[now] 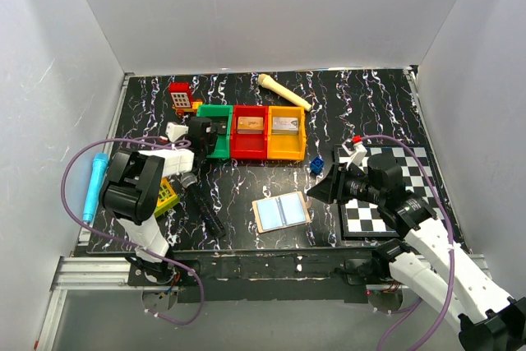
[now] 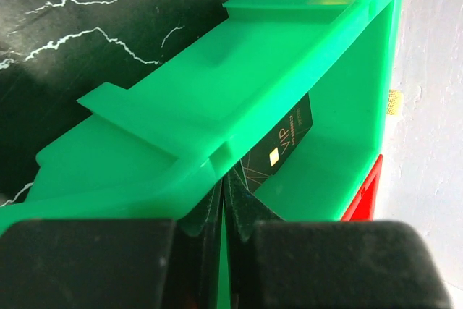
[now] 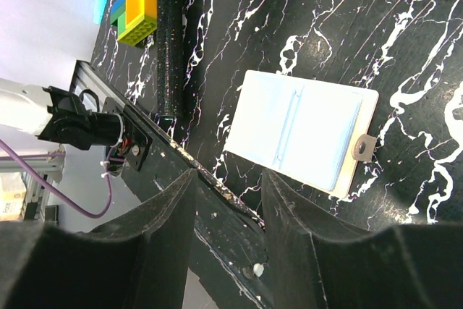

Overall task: Take the credit cards out of the card holder
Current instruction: Place the credit card in the storage box, then remove the credit card from the card holder.

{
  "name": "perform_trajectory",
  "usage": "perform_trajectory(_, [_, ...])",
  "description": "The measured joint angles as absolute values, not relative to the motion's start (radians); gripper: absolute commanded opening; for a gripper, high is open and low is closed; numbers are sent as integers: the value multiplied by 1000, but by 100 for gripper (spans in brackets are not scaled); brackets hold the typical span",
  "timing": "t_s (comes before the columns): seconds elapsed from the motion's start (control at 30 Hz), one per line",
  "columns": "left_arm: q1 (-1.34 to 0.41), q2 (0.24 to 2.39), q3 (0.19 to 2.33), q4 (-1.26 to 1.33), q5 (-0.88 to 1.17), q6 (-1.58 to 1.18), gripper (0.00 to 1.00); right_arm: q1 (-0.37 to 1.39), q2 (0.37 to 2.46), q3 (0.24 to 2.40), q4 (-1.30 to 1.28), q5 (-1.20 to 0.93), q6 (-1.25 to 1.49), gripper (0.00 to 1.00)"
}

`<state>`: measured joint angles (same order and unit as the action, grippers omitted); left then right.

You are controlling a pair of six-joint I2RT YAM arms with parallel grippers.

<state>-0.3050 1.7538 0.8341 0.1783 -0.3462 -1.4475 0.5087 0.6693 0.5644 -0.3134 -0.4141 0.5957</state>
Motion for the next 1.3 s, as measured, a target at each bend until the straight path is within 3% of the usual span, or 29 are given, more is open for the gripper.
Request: perform_trajectory(1.3, [-310, 1863, 980, 179, -356, -1465, 0, 509, 699, 564, -313, -414, 595, 48])
